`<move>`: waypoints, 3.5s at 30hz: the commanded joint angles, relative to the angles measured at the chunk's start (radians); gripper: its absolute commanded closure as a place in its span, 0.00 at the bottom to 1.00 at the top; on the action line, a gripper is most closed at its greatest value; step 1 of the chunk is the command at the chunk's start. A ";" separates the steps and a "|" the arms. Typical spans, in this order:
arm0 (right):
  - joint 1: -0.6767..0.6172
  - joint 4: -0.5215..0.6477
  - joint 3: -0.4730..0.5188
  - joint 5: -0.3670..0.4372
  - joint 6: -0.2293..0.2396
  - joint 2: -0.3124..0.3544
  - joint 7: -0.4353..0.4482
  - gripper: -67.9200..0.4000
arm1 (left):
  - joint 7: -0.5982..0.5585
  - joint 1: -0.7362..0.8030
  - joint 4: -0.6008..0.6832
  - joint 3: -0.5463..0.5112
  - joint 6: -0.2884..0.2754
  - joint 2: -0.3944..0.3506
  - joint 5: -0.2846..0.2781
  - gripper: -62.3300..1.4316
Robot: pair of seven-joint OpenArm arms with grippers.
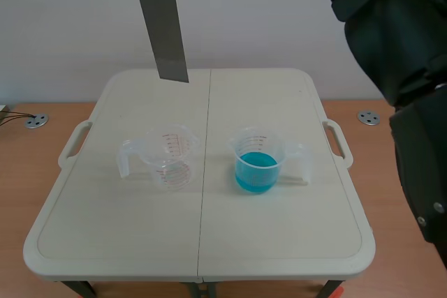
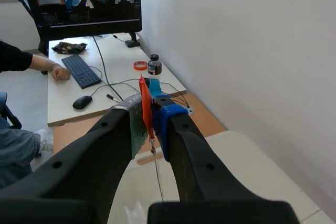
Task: Hold the metal plate by the orange handle, dip it into the blue solution, take it out and point at it, then put the plate back in the beaker on the left.
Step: 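Put the plate into the left beaker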
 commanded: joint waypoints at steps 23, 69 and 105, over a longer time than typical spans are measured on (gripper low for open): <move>0.034 -0.224 -0.096 -0.071 0.012 -0.062 0.102 0.97 | -0.006 0.005 0.007 -0.001 -0.002 0.003 -0.005 0.94; 0.027 -0.442 -0.137 -0.094 0.023 -0.066 0.195 0.97 | -0.024 0.005 0.007 -0.001 -0.002 0.005 -0.006 0.94; -0.052 -0.521 -0.184 -0.221 0.023 -0.066 0.274 0.85 | -0.032 0.005 0.007 -0.001 -0.002 0.005 -0.006 0.94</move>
